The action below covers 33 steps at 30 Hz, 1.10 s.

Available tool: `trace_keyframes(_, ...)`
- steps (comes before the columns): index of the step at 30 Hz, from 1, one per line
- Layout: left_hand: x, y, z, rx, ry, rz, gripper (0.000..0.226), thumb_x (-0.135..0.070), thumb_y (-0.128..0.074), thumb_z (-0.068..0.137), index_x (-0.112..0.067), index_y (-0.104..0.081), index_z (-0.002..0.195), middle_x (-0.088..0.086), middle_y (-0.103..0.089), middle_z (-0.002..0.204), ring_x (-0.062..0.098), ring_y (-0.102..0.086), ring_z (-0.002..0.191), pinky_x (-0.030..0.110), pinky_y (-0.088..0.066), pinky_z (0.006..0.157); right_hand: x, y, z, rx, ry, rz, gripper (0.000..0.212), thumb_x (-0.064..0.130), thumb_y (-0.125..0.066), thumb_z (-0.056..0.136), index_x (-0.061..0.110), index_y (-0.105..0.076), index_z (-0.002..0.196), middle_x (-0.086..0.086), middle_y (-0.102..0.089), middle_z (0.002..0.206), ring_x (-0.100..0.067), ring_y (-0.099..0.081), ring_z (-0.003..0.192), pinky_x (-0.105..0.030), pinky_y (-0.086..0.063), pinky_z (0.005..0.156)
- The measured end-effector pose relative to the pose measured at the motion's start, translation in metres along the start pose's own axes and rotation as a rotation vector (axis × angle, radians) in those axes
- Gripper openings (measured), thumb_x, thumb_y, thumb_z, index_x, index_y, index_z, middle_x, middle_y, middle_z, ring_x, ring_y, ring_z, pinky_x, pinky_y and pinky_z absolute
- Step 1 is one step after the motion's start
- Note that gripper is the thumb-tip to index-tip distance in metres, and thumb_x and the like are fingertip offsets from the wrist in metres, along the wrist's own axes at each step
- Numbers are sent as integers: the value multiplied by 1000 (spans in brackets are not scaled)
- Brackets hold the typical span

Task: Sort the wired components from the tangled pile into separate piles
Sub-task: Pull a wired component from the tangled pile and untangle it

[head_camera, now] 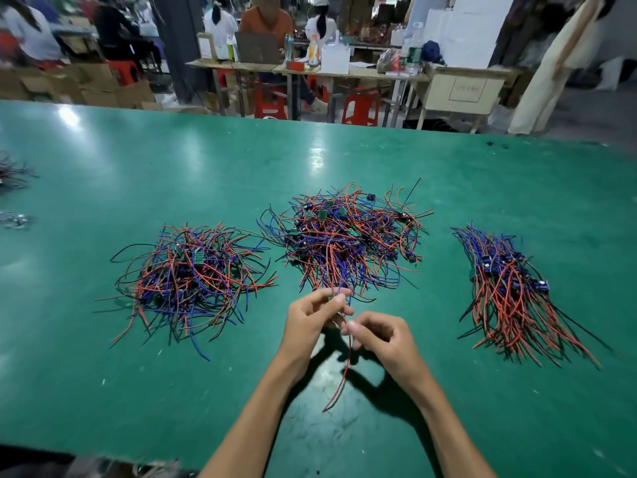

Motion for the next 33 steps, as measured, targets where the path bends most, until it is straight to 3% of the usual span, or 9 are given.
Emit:
trace_keyframes(4, -1, 0, -6, 97, 47, 6, 25, -25, -75, 82, -8, -74, 100, 9, -67, 71, 15, -51, 52, 20, -44, 52, -10, 17, 3, -256, -78, 0, 37, 52, -64, 94, 21, -73, 77, -6, -66, 63, -11, -55, 56, -22, -42, 57)
trace_keyframes(7, 0, -8, -11, 195, 35, 99, 20, -20, -75, 86, -6, -77, 100, 5, -69, 70, 11, -47, 49, 18, -37, 47, -11, 12, 6, -185, -80, 12, 33, 48, -61, 97, 21, -78, 93, -5, -72, 74, -7, -57, 62, -18, -44, 58)
trace_keyframes(11, 3, -17, -16, 238, 2, 275, 8, -13, -76, 88, -12, -80, 95, 0, -72, 68, 7, -54, 54, 17, -36, 48, -5, 14, 4, -156, -18, 65, 20, 24, -65, 100, 10, -78, 92, -9, -74, 82, -19, -67, 71, -33, -57, 65)
trace_keyframes(18, 4, -16, -13, 210, 30, 219, 23, -26, -58, 102, -20, -81, 100, 4, -68, 71, 20, -46, 64, 23, -34, 54, -3, 19, 3, -213, -7, 99, 22, 11, -63, 98, -5, -72, 88, 4, -70, 73, 0, -58, 63, -12, -45, 58)
trace_keyframes(21, 4, -17, -13, 206, 0, 228, 15, -18, -66, 98, -11, -79, 100, 4, -72, 77, 14, -57, 71, 23, -44, 66, -3, 20, 1, -213, -34, 104, 18, 12, -60, 100, 6, -76, 94, -4, -72, 81, -7, -55, 66, -16, -45, 62)
trace_keyframes(23, 2, -17, -14, 190, -33, 238, 12, -20, -75, 91, -13, -79, 100, 14, -75, 86, 18, -59, 76, 33, -46, 73, -4, 20, 1, -209, -53, 116, 19, 12, -58, 101, 10, -76, 99, -12, -74, 84, -13, -57, 71, -22, -46, 65)
trace_keyframes(26, 2, -12, -12, 133, -58, 266, 20, -24, -84, 82, -16, -79, 99, 6, -71, 79, 15, -51, 65, 32, -40, 65, -3, 19, 1, -200, -50, 138, 20, 15, -56, 102, 9, -75, 101, -30, -70, 94, -26, -65, 82, -29, -53, 70)
trace_keyframes(29, 4, -10, -11, 127, -76, 298, 24, -24, -87, 78, -17, -79, 100, -9, -61, 72, 12, -42, 59, 28, -34, 58, -2, 18, 1, -190, -51, 148, 21, 18, -56, 102, 10, -76, 100, -48, -53, 94, -33, -59, 82, -50, -56, 76)
trace_keyframes(33, 4, -10, -10, 122, -76, 308, 26, -24, -88, 78, -17, -79, 101, -10, -61, 68, 9, -40, 57, 23, -33, 54, -1, 19, 1, -202, -41, 134, 22, 17, -56, 103, 12, -76, 98, -47, -54, 94, -35, -61, 81, -42, -55, 76)
Point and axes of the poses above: each hand's wrist, its own z-axis towards the middle knuckle, its own y-axis out of the back of the hand, x = y × z, the point moved 7 cm from there along z, towards the middle knuckle
